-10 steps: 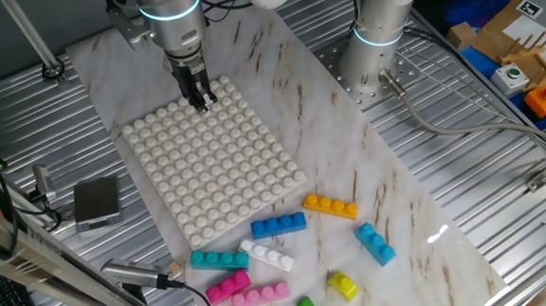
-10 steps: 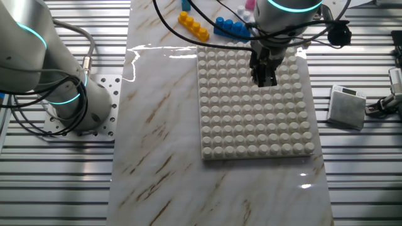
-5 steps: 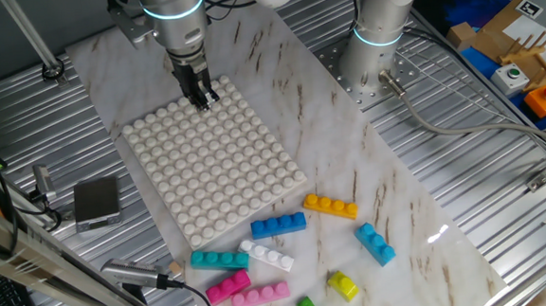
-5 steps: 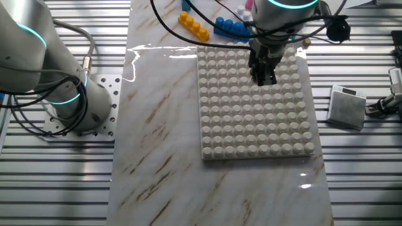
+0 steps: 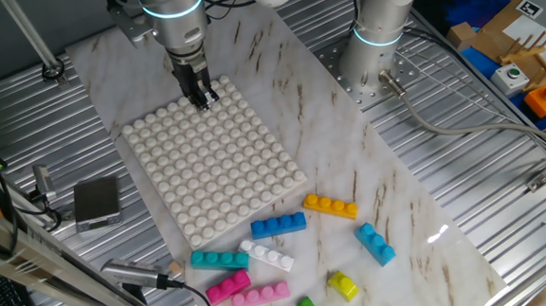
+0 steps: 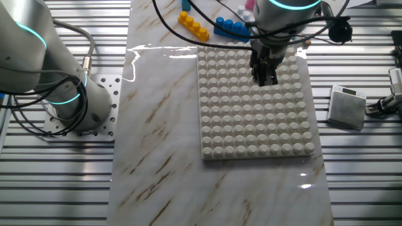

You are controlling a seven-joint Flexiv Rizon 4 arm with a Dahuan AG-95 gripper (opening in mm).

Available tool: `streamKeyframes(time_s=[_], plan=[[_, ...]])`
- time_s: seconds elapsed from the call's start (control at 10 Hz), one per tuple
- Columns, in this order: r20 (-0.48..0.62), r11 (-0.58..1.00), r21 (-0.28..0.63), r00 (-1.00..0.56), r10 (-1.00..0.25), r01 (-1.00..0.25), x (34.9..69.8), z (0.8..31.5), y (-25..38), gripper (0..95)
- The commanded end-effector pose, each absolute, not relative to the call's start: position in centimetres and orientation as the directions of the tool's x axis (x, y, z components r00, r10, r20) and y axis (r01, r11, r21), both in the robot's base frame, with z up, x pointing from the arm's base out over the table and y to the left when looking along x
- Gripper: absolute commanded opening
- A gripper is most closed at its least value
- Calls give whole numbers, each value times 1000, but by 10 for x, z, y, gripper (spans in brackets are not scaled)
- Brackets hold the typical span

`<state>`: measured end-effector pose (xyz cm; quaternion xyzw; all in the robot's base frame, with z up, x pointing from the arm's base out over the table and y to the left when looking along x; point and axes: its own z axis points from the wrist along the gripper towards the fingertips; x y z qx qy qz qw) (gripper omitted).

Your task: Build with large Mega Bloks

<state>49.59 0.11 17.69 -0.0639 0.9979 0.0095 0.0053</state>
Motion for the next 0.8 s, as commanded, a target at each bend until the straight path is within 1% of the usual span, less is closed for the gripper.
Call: streamKeyframes(time_s=[0.1, 0.8], plan=[[-4, 991, 19, -991, -136, -136, 499, 176, 1, 0], [12, 978, 27, -978, -210, -209, 499, 176, 1, 0]])
